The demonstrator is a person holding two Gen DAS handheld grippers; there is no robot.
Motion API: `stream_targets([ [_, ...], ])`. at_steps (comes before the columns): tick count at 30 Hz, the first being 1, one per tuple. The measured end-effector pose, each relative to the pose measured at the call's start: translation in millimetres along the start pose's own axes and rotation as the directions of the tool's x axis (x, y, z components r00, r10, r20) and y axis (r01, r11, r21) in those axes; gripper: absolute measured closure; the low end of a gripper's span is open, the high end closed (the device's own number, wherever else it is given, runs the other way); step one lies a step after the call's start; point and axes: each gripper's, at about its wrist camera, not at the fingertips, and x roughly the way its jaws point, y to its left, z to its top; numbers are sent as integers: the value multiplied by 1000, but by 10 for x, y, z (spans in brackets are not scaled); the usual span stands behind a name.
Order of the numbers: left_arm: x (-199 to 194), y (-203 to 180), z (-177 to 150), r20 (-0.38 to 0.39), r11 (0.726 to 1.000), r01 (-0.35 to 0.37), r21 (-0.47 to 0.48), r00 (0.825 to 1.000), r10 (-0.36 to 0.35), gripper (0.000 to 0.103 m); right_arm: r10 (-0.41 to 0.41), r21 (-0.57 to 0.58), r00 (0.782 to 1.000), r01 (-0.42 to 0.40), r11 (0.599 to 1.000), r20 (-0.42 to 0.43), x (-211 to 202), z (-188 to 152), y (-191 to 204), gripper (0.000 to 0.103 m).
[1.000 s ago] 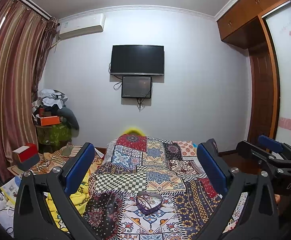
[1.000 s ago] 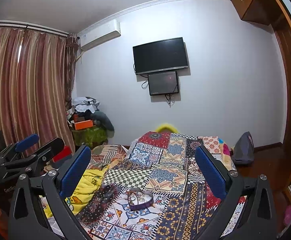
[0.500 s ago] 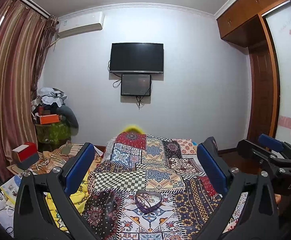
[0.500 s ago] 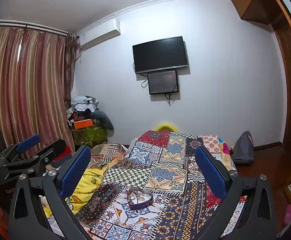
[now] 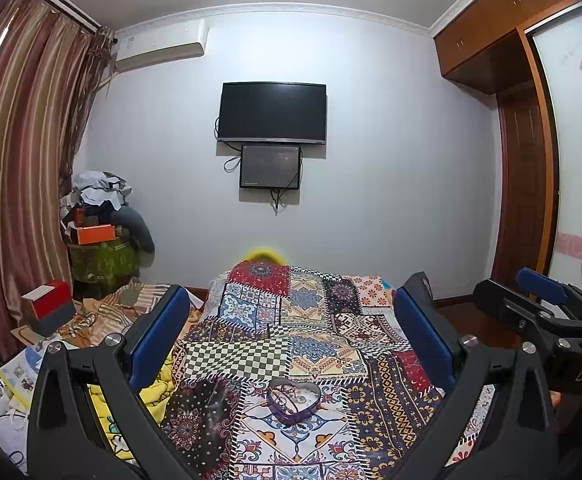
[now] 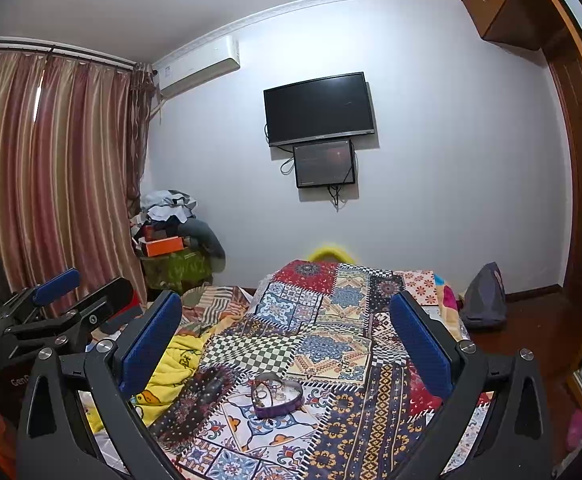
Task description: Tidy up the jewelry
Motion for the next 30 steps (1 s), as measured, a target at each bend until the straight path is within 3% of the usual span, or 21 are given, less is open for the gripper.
stream_targets([
  [30,67,31,-63,-27,999,27,-26,999,-27,1,-18,-11,1000,18,1000,-15,21,-2,18,0],
])
